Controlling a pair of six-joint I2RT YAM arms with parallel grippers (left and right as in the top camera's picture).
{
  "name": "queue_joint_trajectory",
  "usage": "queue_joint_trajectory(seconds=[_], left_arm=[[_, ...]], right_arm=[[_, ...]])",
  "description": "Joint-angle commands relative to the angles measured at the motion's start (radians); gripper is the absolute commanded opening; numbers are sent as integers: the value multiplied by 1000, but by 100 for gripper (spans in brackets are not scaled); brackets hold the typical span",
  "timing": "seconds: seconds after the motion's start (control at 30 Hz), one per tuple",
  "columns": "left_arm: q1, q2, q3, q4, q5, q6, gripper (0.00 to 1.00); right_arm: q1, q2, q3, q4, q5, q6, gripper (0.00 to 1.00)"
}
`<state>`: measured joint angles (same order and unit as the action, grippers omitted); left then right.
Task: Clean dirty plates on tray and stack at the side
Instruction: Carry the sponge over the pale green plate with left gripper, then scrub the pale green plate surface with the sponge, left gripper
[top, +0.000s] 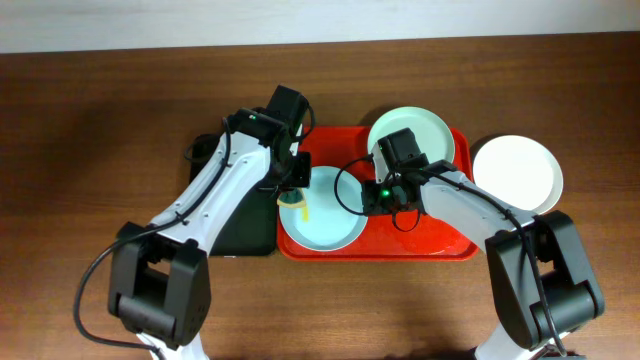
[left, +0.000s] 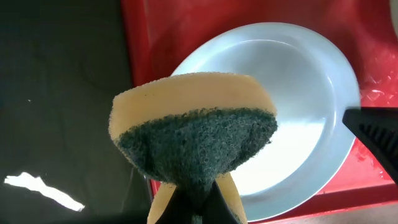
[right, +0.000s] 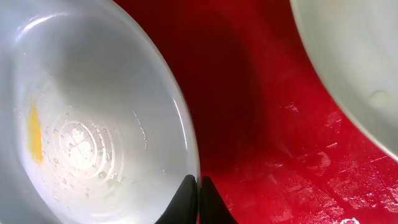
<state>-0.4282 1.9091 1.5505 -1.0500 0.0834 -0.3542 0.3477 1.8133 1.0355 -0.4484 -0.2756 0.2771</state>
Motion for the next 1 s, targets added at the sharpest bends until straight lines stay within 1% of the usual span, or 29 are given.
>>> queue_joint_trajectory(seconds=[0.0, 0.1, 0.23, 0.47, 0.77, 0.87, 0.97], left_arm=[[-2, 68, 2, 2, 53, -26, 0], [-2, 118, 2, 10, 62, -18, 0], [-2, 159, 2, 30, 122, 12, 0], [-17, 201, 2, 36, 119, 11, 0], [-66, 314, 2, 51, 120, 11, 0], [-80, 311, 3, 43, 127, 12, 0], [-74, 282, 6, 43, 180, 35, 0]], right_arm=[[-1, 16, -7, 0, -1, -8, 4], [-1, 16, -7, 0, -1, -8, 4], [-1, 16, -7, 1, -1, -8, 4], [-1, 16, -7, 1, -1, -8, 4], [-1, 16, -7, 1, -1, -8, 4], [-1, 16, -7, 1, -1, -8, 4], [-1, 16, -7, 2, -1, -8, 4]])
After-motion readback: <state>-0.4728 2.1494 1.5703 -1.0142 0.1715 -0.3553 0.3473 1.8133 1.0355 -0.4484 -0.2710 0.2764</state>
